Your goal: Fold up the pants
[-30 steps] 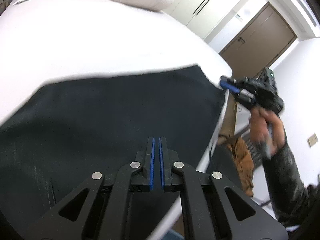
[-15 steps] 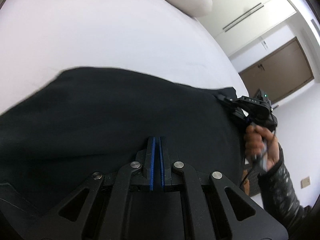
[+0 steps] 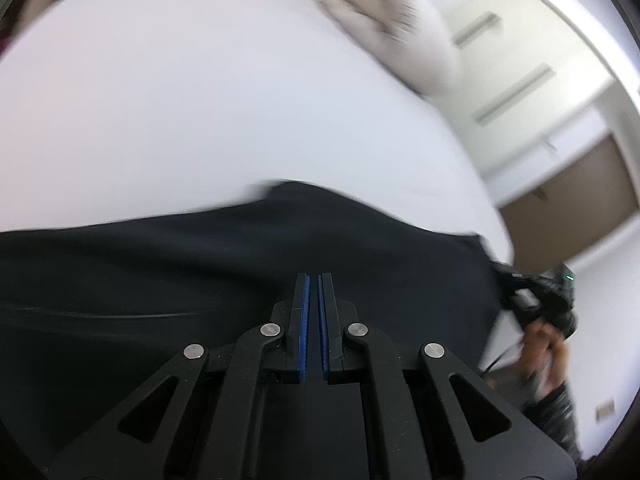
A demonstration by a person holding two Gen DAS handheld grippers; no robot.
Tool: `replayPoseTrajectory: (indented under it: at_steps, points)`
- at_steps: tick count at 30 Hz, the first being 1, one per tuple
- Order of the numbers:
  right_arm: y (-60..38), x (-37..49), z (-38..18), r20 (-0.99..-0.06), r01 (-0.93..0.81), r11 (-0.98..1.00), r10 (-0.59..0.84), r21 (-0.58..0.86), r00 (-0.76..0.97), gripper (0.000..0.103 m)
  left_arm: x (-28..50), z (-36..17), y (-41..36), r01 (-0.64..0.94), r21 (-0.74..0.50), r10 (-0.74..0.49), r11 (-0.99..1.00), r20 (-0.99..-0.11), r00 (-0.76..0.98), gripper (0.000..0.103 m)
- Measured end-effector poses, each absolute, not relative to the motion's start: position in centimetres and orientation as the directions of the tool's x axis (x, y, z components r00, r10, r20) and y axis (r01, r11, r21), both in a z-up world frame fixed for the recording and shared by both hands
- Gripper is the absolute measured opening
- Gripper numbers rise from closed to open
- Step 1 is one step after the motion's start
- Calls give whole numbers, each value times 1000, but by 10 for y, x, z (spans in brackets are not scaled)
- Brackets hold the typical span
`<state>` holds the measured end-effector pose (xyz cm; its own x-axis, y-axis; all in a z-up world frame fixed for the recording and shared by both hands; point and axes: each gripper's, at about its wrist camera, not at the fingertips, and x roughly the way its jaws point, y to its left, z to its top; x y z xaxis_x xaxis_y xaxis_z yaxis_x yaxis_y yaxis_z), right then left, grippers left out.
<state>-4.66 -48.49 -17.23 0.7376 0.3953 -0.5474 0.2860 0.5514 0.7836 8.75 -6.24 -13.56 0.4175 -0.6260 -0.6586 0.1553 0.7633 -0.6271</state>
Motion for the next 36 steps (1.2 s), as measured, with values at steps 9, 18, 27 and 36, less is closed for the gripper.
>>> replayPoseTrajectory:
  at_steps: [9, 18, 27, 36]
  points:
    - [-351, -29, -240, -564, 211, 545, 634, 811, 529, 0, 56, -168, -69, 181, -615, -637, 768, -703, 316, 3]
    - [-454, -51, -242, -579, 386, 473, 383, 792, 720, 0, 5, -173, 63, 145, -606, -596, 782, -660, 458, 3]
    - [-526, -121, -219, -663, 552, 477, 91, 684, 743, 5, -7, -163, 131, 96, -576, -530, 812, -658, 536, 3]
    - [-531, -185, -189, -546, 470, 452, 46, 758, 836, 59, 13, -120, 90, 86, -545, -483, 834, -645, 592, 3]
